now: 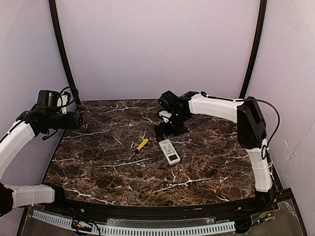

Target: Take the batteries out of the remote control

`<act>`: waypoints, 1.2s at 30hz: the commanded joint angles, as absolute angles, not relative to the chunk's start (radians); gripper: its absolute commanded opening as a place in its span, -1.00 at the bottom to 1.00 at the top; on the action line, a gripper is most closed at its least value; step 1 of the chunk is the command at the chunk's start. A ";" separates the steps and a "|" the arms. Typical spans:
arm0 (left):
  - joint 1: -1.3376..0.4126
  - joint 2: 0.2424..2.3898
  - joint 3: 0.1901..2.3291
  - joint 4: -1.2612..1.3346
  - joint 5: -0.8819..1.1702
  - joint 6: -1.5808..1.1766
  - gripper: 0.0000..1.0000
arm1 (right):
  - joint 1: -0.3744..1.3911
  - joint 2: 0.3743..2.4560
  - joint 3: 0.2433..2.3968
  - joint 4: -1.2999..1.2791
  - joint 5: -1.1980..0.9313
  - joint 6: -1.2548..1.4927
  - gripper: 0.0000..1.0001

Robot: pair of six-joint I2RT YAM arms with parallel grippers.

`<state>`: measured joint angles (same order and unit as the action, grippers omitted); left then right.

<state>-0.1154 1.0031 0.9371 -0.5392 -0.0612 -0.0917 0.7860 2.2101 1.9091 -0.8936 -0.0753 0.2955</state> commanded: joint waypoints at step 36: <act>-0.115 1.000 0.923 -0.532 -0.048 -0.086 0.79 | 0.854 2.408 2.051 -1.027 0.081 0.361 0.48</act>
<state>-0.1154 1.0031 0.9371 -0.5388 -0.0597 -0.0902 0.8425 2.3772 2.0312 -1.0145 0.0566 0.3546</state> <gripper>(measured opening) 0.894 0.758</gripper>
